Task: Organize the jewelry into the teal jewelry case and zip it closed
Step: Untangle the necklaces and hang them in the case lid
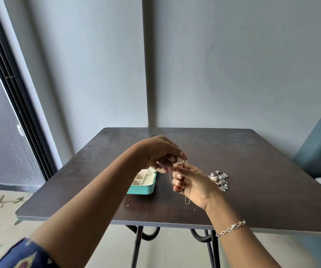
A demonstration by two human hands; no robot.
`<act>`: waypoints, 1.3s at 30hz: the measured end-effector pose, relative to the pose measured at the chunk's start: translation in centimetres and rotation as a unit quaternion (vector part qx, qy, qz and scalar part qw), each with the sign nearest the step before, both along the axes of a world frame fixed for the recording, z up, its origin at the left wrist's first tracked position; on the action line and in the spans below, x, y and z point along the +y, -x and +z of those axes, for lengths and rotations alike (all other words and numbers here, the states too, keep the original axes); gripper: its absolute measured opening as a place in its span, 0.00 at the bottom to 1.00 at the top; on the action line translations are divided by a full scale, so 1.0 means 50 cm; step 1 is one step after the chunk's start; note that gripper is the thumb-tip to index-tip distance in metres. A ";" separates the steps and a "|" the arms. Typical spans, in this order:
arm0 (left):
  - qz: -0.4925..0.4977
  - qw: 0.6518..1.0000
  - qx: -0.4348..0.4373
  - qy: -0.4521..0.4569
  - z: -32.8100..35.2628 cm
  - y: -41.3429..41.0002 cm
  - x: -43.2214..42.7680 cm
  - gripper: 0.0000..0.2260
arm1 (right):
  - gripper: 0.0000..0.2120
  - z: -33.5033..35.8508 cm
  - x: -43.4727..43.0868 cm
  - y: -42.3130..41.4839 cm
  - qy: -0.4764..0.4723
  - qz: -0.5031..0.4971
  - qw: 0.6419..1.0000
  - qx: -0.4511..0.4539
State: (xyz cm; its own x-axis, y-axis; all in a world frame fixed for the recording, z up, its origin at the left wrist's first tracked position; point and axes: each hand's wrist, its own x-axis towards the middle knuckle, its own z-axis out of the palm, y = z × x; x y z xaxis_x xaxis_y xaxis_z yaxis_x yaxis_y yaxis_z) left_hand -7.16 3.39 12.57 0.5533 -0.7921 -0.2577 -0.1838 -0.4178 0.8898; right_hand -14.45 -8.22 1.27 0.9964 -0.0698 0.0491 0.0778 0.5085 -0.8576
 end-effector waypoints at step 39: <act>-0.008 0.888 -0.457 0.056 -0.005 -0.005 0.005 0.16 | 0.04 0.127 -0.013 -0.020 0.207 -0.143 0.967 -0.024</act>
